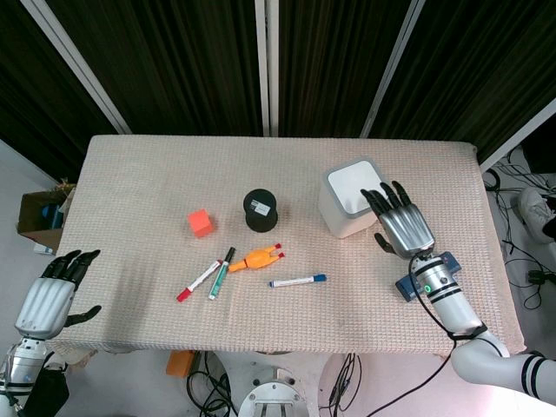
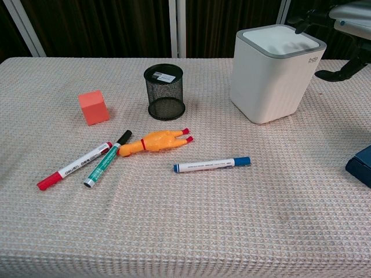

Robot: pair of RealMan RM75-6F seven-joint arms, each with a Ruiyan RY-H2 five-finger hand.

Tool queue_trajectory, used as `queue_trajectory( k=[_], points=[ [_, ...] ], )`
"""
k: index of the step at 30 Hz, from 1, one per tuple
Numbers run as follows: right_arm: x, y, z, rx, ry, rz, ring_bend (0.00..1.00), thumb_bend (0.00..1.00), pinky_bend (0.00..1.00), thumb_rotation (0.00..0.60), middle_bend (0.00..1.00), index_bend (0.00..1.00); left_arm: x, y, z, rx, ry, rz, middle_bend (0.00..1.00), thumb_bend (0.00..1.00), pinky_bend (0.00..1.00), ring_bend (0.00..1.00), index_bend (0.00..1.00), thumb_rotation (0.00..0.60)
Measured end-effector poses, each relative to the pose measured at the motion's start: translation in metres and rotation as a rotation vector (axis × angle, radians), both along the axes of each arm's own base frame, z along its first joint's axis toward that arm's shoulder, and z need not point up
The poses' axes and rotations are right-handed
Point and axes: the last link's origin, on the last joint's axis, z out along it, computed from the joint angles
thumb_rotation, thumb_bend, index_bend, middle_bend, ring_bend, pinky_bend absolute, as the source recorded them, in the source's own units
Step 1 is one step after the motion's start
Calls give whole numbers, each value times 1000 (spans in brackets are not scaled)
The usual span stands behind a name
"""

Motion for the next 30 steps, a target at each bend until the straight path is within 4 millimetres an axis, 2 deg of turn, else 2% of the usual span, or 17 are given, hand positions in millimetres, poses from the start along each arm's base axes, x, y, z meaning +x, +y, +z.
queue_trajectory(
  k=[19, 27, 30],
  points=[
    [-3, -1, -5, 32, 18, -14, 0, 295, 0, 600, 116, 0, -4, 0, 3, 5, -2, 9, 167, 68, 192, 120, 104, 600],
    [-9, -3, -13, 61, 25, -30, 0, 295, 0, 600, 259, 0, -7, 0, 4, 9, -4, 14, 167, 67, 192, 120, 105, 600],
    [-13, -3, -17, 75, 37, -37, 0, 295, 0, 600, 267, 0, -7, 0, 5, 9, -3, 14, 167, 68, 192, 120, 105, 600]
  ],
)
